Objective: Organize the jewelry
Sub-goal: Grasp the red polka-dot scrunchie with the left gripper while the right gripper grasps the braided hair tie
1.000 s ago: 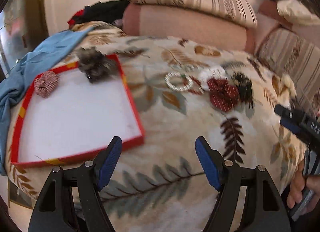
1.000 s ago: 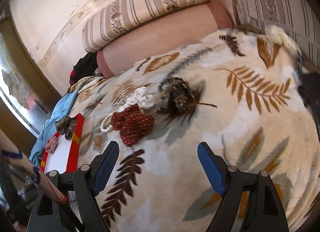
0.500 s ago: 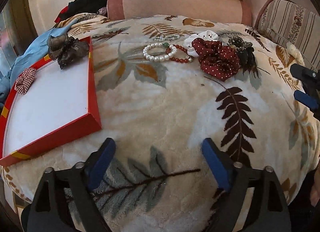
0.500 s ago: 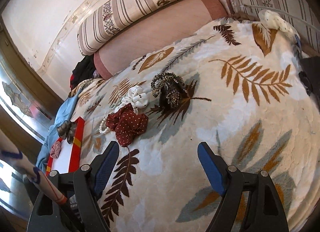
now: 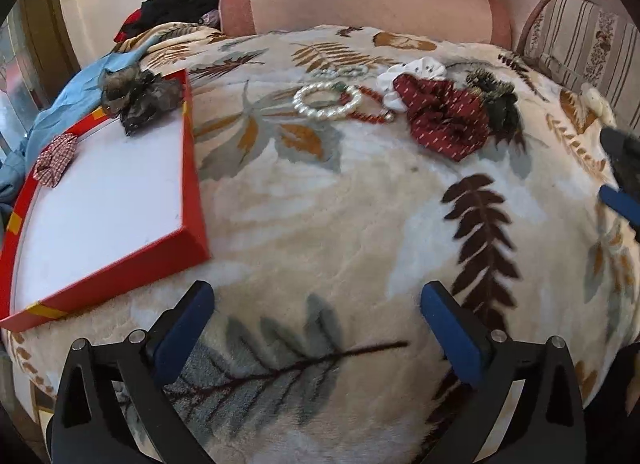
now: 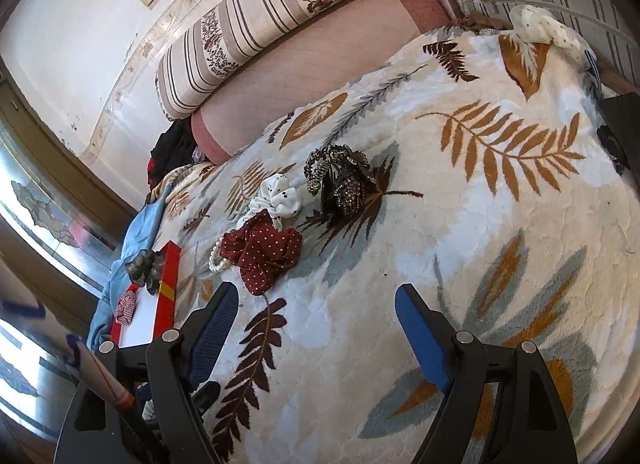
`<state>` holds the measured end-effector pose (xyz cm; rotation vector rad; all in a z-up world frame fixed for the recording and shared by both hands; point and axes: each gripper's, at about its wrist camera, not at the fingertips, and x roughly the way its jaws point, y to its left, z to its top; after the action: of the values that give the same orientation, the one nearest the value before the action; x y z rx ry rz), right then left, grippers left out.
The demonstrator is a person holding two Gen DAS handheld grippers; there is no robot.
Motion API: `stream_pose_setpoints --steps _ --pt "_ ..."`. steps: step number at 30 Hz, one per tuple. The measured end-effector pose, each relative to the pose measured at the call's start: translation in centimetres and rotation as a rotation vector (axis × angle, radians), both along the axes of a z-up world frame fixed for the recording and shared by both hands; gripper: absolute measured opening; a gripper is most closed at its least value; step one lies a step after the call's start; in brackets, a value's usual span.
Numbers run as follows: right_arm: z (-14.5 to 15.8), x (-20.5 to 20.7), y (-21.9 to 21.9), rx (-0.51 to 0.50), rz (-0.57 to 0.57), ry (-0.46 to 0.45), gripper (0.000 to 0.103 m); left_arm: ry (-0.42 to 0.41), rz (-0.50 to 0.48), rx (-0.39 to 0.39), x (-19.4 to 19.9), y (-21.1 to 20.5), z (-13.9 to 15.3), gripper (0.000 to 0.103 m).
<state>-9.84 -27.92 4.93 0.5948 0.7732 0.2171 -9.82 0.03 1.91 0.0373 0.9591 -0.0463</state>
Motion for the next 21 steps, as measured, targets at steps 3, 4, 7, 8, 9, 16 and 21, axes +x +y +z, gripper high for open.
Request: stream_pose_setpoints --steps 3,4,7,8,9,16,21 --pt "0.0 -0.1 -0.4 0.018 -0.008 -0.002 0.085 -0.025 -0.020 -0.014 0.7 -0.7 1.0 0.103" --pt "0.0 -0.1 -0.6 0.024 -0.012 -0.001 0.085 -0.031 -0.027 -0.023 1.2 -1.0 1.4 0.103" --pt "-0.1 -0.1 -0.9 0.044 -0.018 0.004 0.085 -0.044 -0.029 -0.073 3.3 -2.0 2.7 0.103" --pt "-0.1 -0.1 -1.0 0.048 -0.018 0.005 0.085 -0.048 -0.030 -0.094 4.1 -2.3 3.1 0.103" --pt "-0.1 -0.1 -1.1 0.050 -0.020 0.006 0.085 -0.050 -0.034 -0.110 5.0 -2.8 3.4 0.103" --pt "-0.3 -0.1 -2.4 0.063 -0.061 0.008 0.085 -0.060 -0.070 -0.091 11.0 -7.3 3.1 0.103" --pt "-0.3 0.2 -3.2 0.058 -0.084 0.008 0.085 -0.022 -0.085 -0.069 13.4 -8.9 0.8 0.047"
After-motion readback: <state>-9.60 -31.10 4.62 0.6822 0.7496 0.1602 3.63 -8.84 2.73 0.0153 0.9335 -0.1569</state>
